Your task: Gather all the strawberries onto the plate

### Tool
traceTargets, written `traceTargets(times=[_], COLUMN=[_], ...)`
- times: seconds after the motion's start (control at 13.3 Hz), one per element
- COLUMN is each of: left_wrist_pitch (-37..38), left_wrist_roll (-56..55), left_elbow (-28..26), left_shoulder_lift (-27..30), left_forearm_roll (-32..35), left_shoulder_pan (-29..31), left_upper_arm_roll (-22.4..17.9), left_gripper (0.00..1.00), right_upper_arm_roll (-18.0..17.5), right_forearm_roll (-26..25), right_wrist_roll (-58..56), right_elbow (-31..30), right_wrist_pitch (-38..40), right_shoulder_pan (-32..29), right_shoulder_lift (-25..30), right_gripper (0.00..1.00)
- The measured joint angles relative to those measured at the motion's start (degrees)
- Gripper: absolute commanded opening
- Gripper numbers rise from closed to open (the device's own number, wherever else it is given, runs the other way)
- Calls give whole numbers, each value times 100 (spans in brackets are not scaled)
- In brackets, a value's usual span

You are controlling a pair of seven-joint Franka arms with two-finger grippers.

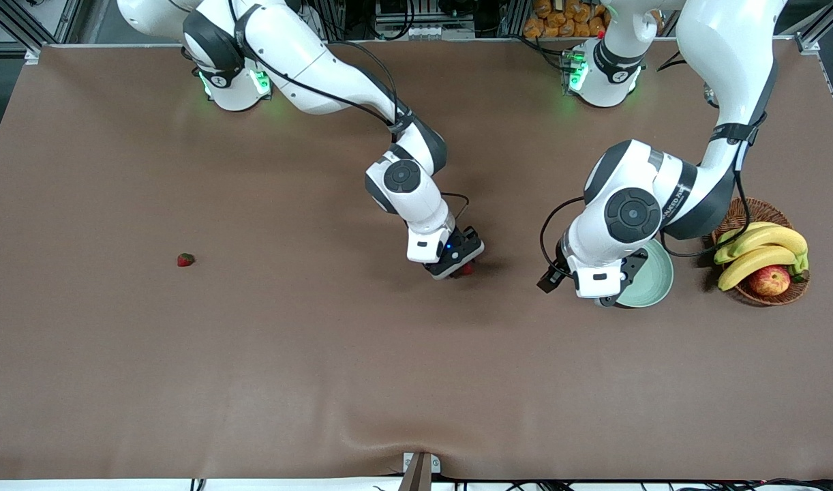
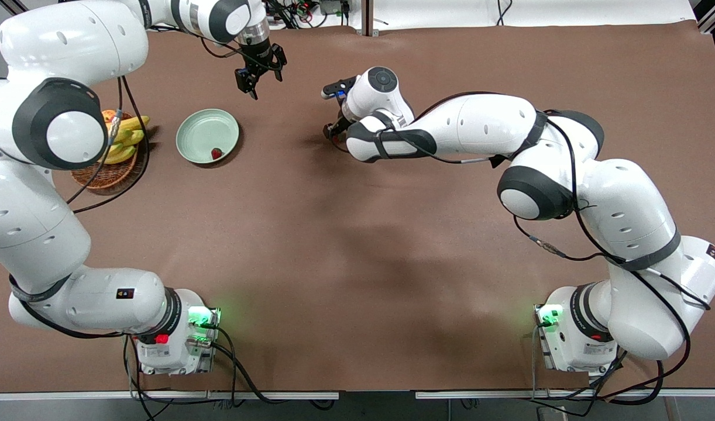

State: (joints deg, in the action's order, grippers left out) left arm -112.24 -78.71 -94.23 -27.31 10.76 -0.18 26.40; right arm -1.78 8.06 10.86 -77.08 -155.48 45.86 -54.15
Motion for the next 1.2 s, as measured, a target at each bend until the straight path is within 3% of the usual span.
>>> traceTargets(times=[0.23, 0.6, 0.9, 1.2], left_wrist_pitch=[-45, -862, -1173, -1269], left_wrist_roll=[-111, -1092, -2456, -2871], left_elbow=[2, 218, 724, 806], left_shoulder_lift=[-133, -787, -1385, -1583], left_forearm_roll=[-7, -14, -14, -14], left_shoulder_pan=[-129, -428, -1031, -1294], left_upper_arm_roll=[2, 5, -42, -54], left_gripper=[100, 100, 100, 100], right_upper_arm_roll=[98, 114, 150, 170], right_forearm_roll=[0, -2, -4, -5], right_wrist_roll=[5, -33, -426, -1253], right_elbow=[11, -219, -328, -533], right_wrist_pitch=[30, 686, 2160, 3327], right_shoulder_pan=[-201, -771, -1397, -2298], right_shoulder_lift=[118, 584, 1150, 1915], right_gripper=[100, 100, 100, 100])
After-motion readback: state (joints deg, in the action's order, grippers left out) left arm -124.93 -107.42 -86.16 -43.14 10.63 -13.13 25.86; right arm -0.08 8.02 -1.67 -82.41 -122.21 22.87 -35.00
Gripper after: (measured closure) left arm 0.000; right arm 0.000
